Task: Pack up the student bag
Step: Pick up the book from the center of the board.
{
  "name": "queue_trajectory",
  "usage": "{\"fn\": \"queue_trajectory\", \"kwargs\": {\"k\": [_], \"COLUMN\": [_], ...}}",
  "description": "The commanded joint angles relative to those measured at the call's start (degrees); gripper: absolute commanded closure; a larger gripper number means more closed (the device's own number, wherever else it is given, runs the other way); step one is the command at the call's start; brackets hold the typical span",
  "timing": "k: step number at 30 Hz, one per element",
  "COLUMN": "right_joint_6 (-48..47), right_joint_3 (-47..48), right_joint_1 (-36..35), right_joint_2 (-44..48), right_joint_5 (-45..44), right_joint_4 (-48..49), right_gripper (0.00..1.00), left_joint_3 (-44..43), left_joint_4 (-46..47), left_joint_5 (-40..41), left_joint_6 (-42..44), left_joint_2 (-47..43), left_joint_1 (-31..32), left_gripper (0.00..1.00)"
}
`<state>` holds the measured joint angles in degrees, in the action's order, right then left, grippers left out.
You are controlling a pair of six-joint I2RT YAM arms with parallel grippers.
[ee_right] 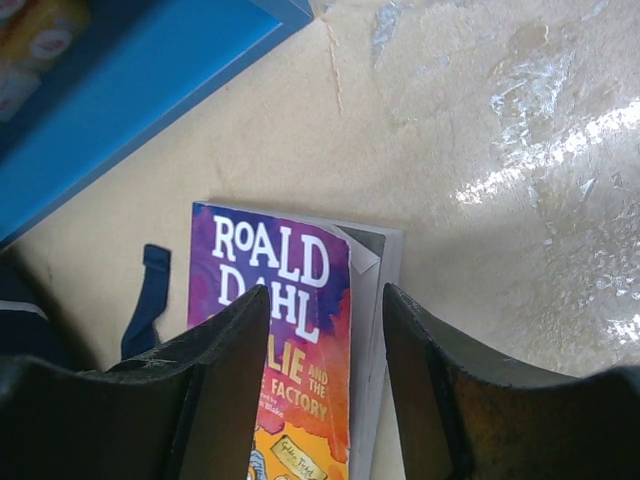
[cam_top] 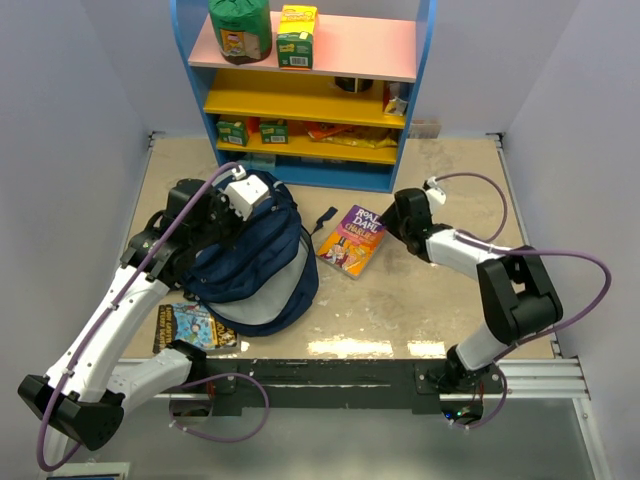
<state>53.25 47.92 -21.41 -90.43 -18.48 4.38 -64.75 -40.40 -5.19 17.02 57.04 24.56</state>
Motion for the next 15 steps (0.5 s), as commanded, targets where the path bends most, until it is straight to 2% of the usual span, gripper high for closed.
{"fn": "queue_trajectory", "kwargs": {"k": [1, 15], "right_joint_6": [-0.96, -0.43], "right_joint_3": [2.35, 2.09], "right_joint_1": [0.23, 0.32], "right_joint_2": [-1.76, -3.43], "right_joint_5": [-0.51, 1.69], "right_joint_4": [1.94, 4.41], "right_gripper": [0.47, 0.52], "left_joint_3": [-1.34, -1.43], "left_joint_4": [4.89, 5.07], "left_joint_5": [1.06, 1.32], "left_joint_6": [0.21, 0.3], "left_joint_2": [-0.96, -0.35], "left_joint_1": [-0.03, -0.03], "left_gripper": [1.0, 1.0]}}
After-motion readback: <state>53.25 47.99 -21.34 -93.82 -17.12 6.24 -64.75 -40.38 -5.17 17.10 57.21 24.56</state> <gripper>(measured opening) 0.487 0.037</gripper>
